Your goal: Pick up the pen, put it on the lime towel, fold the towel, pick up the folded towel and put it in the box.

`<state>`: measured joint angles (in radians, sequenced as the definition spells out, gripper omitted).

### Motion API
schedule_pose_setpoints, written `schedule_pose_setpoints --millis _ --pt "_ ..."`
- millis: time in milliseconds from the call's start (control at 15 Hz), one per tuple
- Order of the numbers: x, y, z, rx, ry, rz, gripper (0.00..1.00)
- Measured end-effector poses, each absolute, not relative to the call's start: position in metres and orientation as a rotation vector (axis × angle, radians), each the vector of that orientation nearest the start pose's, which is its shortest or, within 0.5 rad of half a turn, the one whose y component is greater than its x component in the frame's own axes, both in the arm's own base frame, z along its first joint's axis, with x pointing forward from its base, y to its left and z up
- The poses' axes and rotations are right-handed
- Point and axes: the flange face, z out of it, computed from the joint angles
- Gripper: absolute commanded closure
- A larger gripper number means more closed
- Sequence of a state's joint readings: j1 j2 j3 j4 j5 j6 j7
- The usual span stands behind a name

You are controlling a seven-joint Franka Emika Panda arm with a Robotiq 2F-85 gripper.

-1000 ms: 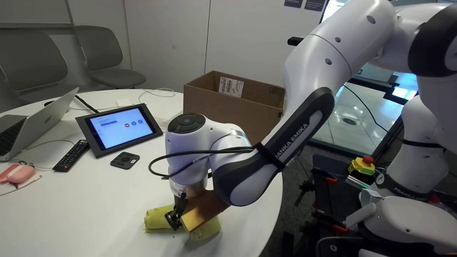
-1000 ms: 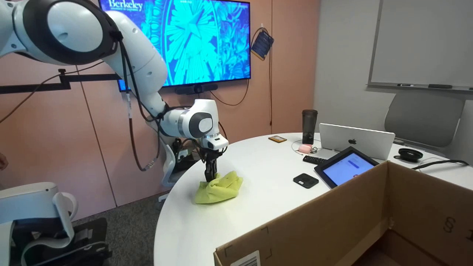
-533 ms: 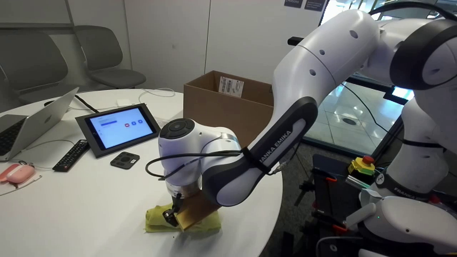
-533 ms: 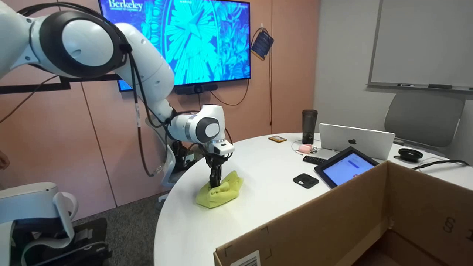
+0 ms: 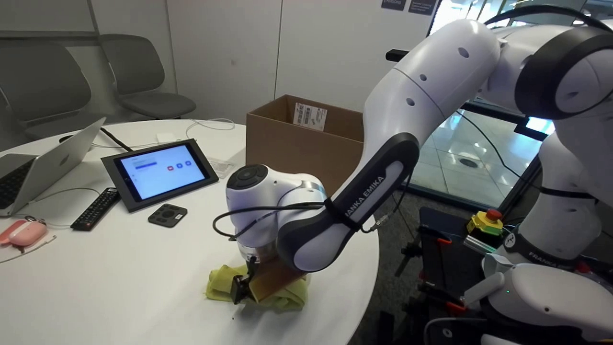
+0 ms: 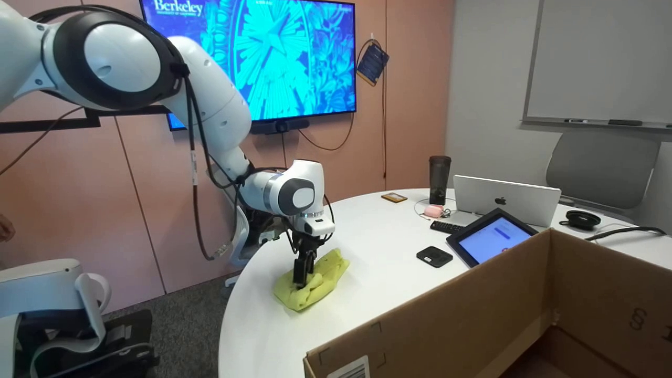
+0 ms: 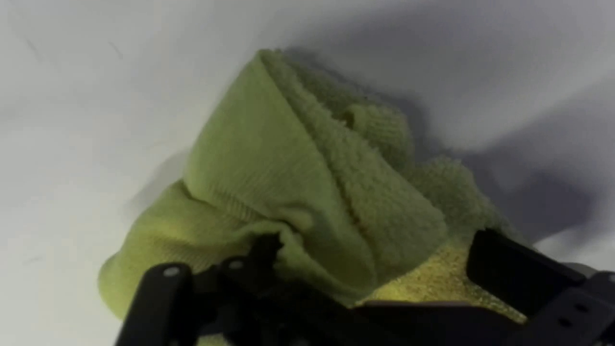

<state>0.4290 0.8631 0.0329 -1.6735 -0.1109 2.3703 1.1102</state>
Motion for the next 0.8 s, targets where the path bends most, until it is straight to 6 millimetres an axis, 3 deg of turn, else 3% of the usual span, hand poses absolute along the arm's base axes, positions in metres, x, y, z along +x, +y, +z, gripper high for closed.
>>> schedule_pose_setpoints --millis 200,467,800 --pt "0.570 0.274 0.074 -3.168 0.969 0.190 0.00" --pt "0.556 0.261 0.074 -3.176 1.014 0.224 0.00" --pt "0.547 0.253 0.095 -3.179 1.009 0.220 0.00"
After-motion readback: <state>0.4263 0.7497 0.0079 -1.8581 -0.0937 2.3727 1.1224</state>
